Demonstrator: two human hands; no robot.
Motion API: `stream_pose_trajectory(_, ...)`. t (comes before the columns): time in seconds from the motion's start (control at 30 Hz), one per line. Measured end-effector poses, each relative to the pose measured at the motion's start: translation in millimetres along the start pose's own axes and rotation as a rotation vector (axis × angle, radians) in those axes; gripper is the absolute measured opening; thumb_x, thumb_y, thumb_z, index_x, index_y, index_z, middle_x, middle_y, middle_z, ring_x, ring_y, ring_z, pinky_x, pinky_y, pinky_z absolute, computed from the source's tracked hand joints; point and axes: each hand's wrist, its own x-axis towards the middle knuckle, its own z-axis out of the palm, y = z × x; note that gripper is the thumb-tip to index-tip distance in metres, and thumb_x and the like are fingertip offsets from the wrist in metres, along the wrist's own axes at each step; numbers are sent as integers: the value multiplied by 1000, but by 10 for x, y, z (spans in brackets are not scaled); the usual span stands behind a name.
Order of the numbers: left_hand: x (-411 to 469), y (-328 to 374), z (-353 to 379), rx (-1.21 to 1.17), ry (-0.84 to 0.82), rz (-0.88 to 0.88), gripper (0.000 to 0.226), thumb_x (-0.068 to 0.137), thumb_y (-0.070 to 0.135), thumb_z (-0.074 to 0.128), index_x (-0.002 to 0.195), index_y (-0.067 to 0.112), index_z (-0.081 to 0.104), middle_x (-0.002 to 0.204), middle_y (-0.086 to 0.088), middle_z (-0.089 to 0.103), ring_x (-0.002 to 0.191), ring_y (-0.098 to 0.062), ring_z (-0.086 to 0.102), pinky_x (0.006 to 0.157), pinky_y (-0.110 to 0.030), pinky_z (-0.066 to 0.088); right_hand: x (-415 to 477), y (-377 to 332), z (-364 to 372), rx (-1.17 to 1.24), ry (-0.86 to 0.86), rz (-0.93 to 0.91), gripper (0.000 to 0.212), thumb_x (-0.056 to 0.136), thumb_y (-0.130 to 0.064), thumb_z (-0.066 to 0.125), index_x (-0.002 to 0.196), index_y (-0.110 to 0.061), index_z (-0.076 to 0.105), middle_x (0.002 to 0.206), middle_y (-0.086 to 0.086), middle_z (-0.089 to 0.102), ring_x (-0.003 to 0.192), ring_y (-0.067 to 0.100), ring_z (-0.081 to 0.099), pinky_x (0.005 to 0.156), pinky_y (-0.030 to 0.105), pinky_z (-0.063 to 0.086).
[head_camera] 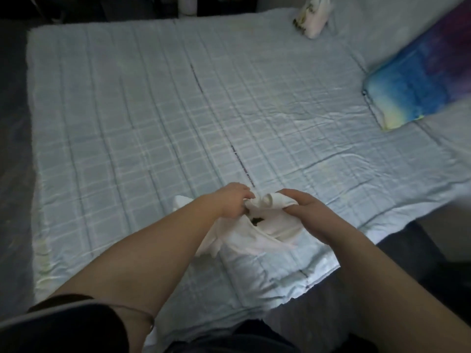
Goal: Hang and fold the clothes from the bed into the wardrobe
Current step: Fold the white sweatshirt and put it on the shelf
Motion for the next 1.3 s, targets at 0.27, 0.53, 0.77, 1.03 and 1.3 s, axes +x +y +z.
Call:
stream_pose_trajectory(0.27, 194, 515, -197, -204, 227, -28, 20, 87, 41, 67, 94, 28, 53, 95, 5, 63, 91, -21, 58, 73, -32, 41, -492, 228, -805, 31, 302, -32, 34, 99, -17, 54, 106, -47, 68, 109, -10, 72, 108, 18, 66, 92, 39, 52)
stream_pose_trajectory(0.53, 179, 1053, -863, -262, 580, -54, 37, 86, 28, 68, 66, 25, 37, 63, 9, 42, 64, -14, 41, 59, -31, 33, -378, 95, -1550, -176, 384, -210, 24, 99, -34, 51, 98, -57, 60, 98, -26, 64, 94, -1, 61, 74, 29, 46)
stream_pose_trajectory(0.77, -76, 1516, -936, -264, 828, -334, 41, 81, 48, 74, 87, 32, 37, 71, 11, 47, 59, -7, 40, 54, -29, 33, -168, -80, -2290, -333, 324, -409, 11, 95, -39, 55, 88, -47, 58, 88, -24, 62, 83, -4, 57, 63, 24, 38)
stream_pose_trajectory(1.03, -757, 2041, -992, 7, 688, -795, 30, 81, 37, 78, 97, 18, 62, 100, -5, 65, 93, -25, 60, 69, -29, 35, -258, -439, -2627, -596, 265, -644, 13, 91, -46, 56, 86, -33, 56, 77, -12, 62, 74, 17, 58, 61, 33, 40)
stream_pose_trajectory(1.3, -1559, 2548, -893, -429, 1055, -688, 38, 77, 53, 78, 82, 16, 70, 76, -3, 67, 72, -18, 63, 61, -30, 41, -763, -815, -2751, -563, 346, -738, 26, 88, -43, 61, 74, -24, 50, 67, -4, 58, 66, 16, 55, 53, 31, 34)
